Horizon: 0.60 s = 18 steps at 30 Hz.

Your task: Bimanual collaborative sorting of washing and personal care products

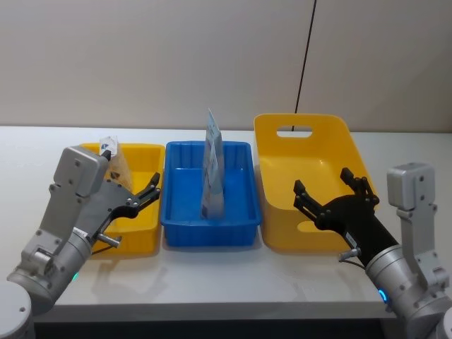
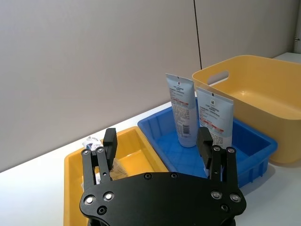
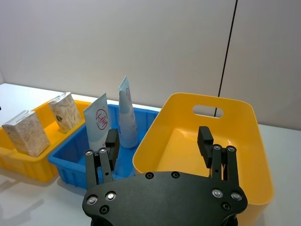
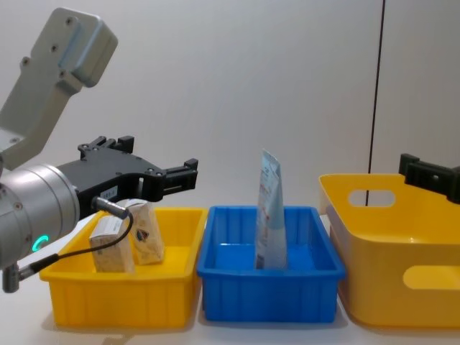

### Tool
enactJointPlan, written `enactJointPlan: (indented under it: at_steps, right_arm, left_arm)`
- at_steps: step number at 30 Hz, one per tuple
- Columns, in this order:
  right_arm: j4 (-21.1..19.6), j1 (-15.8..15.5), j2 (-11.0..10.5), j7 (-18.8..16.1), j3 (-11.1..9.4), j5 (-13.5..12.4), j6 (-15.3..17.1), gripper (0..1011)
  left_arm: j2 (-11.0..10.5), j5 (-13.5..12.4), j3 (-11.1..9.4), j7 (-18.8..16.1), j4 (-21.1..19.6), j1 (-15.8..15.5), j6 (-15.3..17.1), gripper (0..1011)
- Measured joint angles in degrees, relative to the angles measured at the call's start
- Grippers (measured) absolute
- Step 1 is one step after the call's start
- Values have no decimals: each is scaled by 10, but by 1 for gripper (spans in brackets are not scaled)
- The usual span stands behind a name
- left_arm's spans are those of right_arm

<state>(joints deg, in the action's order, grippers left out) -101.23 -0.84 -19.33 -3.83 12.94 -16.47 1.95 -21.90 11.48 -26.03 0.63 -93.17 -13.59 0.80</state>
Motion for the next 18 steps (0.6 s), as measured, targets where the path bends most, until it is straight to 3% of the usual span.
enactJointPlan:
  at_steps: [18]
  right_arm:
    - [0, 0, 0, 0, 0, 0, 0, 1002]
  left_arm:
    - [0, 0, 0, 0, 0, 0, 0, 1002]
